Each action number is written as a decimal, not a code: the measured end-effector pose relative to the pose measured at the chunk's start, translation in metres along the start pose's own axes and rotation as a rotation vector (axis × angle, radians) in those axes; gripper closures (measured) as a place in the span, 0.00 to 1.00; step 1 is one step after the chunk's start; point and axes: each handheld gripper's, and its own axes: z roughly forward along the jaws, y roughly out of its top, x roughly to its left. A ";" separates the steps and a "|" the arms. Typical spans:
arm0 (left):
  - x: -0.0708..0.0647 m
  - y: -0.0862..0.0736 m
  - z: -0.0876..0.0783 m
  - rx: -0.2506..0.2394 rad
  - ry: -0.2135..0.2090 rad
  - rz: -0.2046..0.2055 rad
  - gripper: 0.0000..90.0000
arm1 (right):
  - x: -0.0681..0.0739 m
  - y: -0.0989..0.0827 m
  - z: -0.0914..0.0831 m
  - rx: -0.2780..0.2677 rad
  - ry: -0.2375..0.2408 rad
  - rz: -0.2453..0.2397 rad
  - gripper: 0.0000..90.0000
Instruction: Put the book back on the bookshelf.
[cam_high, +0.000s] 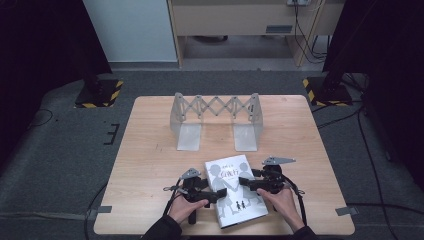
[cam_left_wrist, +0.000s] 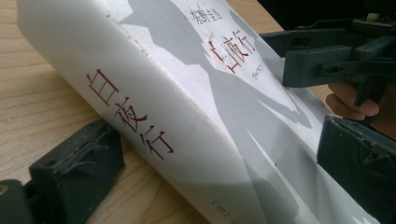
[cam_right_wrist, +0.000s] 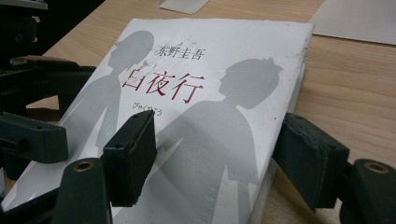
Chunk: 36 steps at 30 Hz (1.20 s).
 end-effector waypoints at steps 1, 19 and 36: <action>0.000 0.000 0.000 -0.001 0.002 0.000 0.00 | 0.000 0.000 0.001 -0.003 0.004 0.004 0.33; 0.009 0.003 -0.006 0.003 -0.012 -0.054 0.14 | 0.001 0.001 0.004 -0.027 0.010 0.067 0.38; -0.004 0.020 -0.028 -0.141 -0.009 0.015 0.33 | 0.011 0.011 -0.014 -0.177 0.008 -0.002 0.46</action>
